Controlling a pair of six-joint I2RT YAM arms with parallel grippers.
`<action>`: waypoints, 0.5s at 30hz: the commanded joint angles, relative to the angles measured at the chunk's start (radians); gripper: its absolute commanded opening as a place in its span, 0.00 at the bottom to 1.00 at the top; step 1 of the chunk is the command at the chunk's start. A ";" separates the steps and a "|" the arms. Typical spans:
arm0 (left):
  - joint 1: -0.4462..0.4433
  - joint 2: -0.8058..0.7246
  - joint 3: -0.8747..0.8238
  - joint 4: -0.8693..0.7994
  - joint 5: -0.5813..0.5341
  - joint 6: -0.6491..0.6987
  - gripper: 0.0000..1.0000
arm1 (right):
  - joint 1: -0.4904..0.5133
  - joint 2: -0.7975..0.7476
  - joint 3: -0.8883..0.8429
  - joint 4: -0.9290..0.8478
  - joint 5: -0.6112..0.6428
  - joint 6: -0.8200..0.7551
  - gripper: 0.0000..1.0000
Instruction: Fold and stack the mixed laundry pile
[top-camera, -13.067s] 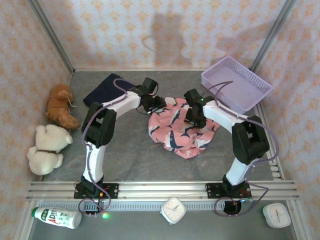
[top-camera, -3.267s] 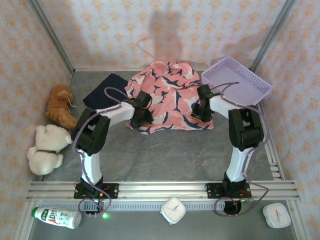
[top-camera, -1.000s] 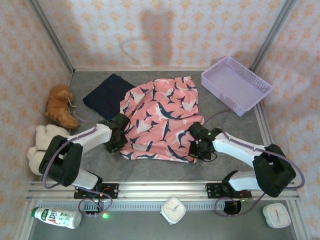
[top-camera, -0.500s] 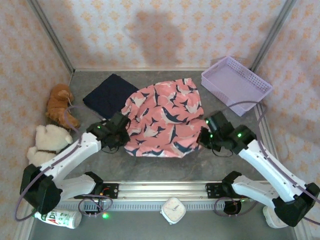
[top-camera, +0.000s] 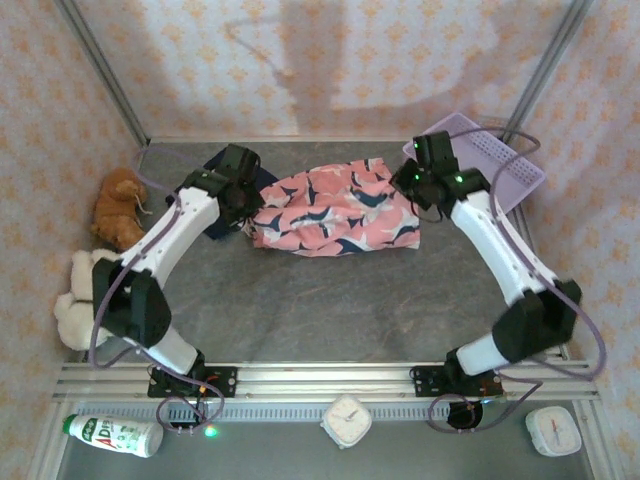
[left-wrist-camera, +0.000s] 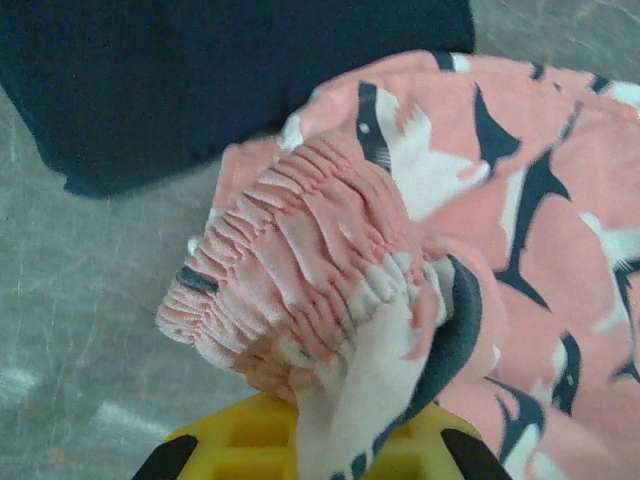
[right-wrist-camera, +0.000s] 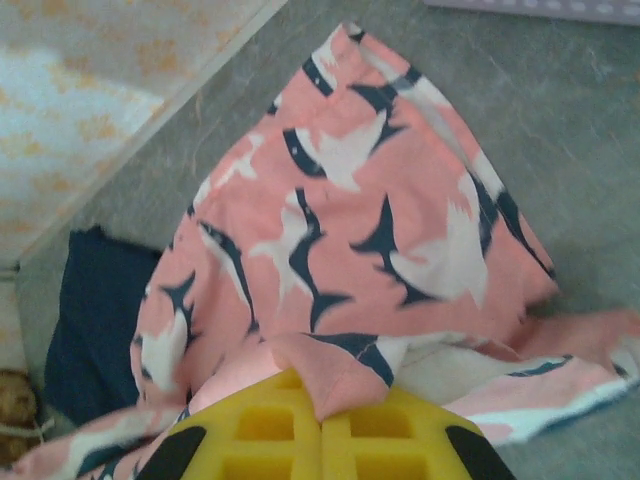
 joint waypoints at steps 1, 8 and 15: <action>0.051 0.083 0.074 -0.006 -0.007 0.030 0.00 | -0.026 0.174 0.156 0.125 -0.012 -0.012 0.00; 0.144 0.380 0.358 -0.072 0.041 0.037 0.96 | -0.075 0.755 0.823 -0.024 -0.054 -0.064 0.59; 0.125 0.382 0.484 -0.117 0.034 0.095 1.00 | -0.073 0.771 0.928 -0.090 -0.104 -0.115 0.76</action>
